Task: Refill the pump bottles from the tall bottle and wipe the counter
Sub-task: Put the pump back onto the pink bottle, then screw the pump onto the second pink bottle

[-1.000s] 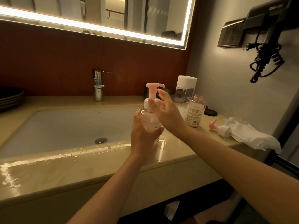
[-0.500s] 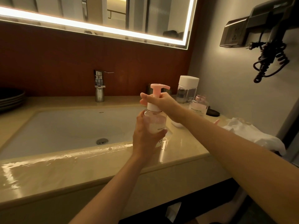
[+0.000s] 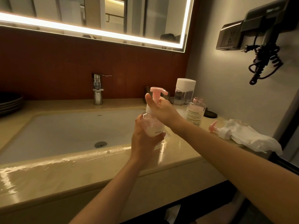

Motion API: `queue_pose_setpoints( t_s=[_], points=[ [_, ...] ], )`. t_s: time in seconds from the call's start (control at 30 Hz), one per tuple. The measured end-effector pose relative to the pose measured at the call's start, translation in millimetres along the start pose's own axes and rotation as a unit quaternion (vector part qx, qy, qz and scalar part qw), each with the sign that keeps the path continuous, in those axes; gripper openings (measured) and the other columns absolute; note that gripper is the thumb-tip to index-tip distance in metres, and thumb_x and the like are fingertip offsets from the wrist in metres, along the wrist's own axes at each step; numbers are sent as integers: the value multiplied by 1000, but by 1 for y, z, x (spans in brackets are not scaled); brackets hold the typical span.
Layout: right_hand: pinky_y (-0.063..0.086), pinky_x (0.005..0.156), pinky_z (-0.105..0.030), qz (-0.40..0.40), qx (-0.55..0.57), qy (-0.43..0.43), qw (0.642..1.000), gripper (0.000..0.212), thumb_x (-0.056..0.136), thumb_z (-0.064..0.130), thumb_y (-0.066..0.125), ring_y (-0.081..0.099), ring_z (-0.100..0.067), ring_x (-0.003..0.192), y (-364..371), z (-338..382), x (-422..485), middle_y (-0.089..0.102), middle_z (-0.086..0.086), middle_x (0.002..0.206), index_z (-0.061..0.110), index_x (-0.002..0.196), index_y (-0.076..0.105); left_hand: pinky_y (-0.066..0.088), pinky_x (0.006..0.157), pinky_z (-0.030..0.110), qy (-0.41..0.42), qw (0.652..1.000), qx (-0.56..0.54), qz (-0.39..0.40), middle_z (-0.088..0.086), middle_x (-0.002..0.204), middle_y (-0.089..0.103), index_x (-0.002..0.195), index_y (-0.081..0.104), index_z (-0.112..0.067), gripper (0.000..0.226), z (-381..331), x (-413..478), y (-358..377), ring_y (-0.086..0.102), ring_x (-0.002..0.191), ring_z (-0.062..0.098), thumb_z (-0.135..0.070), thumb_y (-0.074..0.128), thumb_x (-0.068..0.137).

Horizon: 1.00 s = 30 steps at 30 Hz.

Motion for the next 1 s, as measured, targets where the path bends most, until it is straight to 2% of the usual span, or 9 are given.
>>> queue_pose_setpoints(
  t_s=[0.1, 0.17, 0.23, 0.33, 0.43, 0.53, 0.7, 0.83, 1.0],
  points=[
    [42, 96, -40, 16, 34, 14, 999, 74, 89, 58, 35, 48, -27, 122, -1, -5, -9, 48, -6, 135, 10, 144, 22, 43, 79, 20, 7, 1000, 0, 3, 7, 124, 51, 134, 28, -13, 85, 1, 0, 1, 53, 107, 19, -24, 80, 67],
    [39, 99, -37, 8, 27, 10, 1000, 72, 92, 50, 37, 41, -27, 129, -4, -7, -18, 39, -6, 144, 10, 147, 13, 40, 77, 16, 6, 1000, 3, 6, 6, 124, 52, 134, 28, -13, 86, 1, 0, 2, 52, 104, 14, -25, 81, 67],
    [41, 93, -32, -5, 14, -1, 1000, 59, 95, 42, 38, 44, -25, 125, -8, -7, -24, 43, -6, 140, 9, 143, 25, 40, 75, 16, 5, 1000, 3, 8, 4, 124, 52, 134, 28, -13, 86, -1, 0, 3, 49, 99, 10, -25, 81, 66],
    [46, 86, -31, 3, -3, -21, 1000, 47, 94, 40, 43, 53, -24, 114, -8, -7, -31, 54, -6, 125, 9, 130, 41, 42, 74, 22, -1, 1000, 2, 5, 4, 123, 51, 133, 29, -12, 86, -1, 1, 2, 52, 101, 14, -28, 81, 66],
    [42, 94, -32, 10, -25, -22, 999, 58, 93, 44, 41, 46, -25, 125, -15, -15, -37, 47, -6, 137, 9, 139, 32, 42, 72, 21, 5, 1000, 8, 15, 3, 121, 53, 133, 28, -13, 88, 0, 1, 5, 54, 102, 16, -30, 81, 65],
    [34, 103, -36, -36, -59, 6, 998, 66, 93, 49, 36, 37, -25, 133, -41, -43, -39, 36, -9, 147, 11, 145, 20, 46, 75, 26, -2, 999, 6, 48, 1, 122, 52, 135, 26, -19, 92, 0, 1, 18, 54, 104, 19, -29, 82, 63],
    [42, 88, -30, -146, -29, 84, 985, 51, 94, 39, 44, 50, -23, 118, -104, -116, -38, 50, -9, 134, 11, 136, 37, 47, 92, 46, -11, 992, 9, 125, 4, 133, 45, 138, 19, -21, 93, -9, 11, 54, 49, 117, 26, -28, 79, 68],
    [48, 84, -34, -199, -61, 130, 969, 48, 94, 38, 47, 58, -25, 98, -149, -162, -32, 55, -8, 126, 9, 132, 42, 46, 93, 46, -13, 990, 9, 141, 5, 135, 43, 140, 16, -21, 92, -14, 23, 82, 48, 119, 27, -25, 77, 71],
    [42, 87, -33, -132, -205, 193, 951, 53, 89, 39, 54, 52, -26, 114, -177, -208, -25, 52, -11, 131, 10, 132, 43, 46, 91, 46, -1, 991, 26, 132, 3, 135, 43, 139, 18, -22, 87, -11, 38, 110, 48, 120, 26, -27, 74, 73]
  ],
)
Point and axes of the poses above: each hand's wrist, its own x-axis towards the middle knuckle, its own y-axis out of the palm, z = x × y, the point moved 7 cm from there along x, towards the middle knuckle
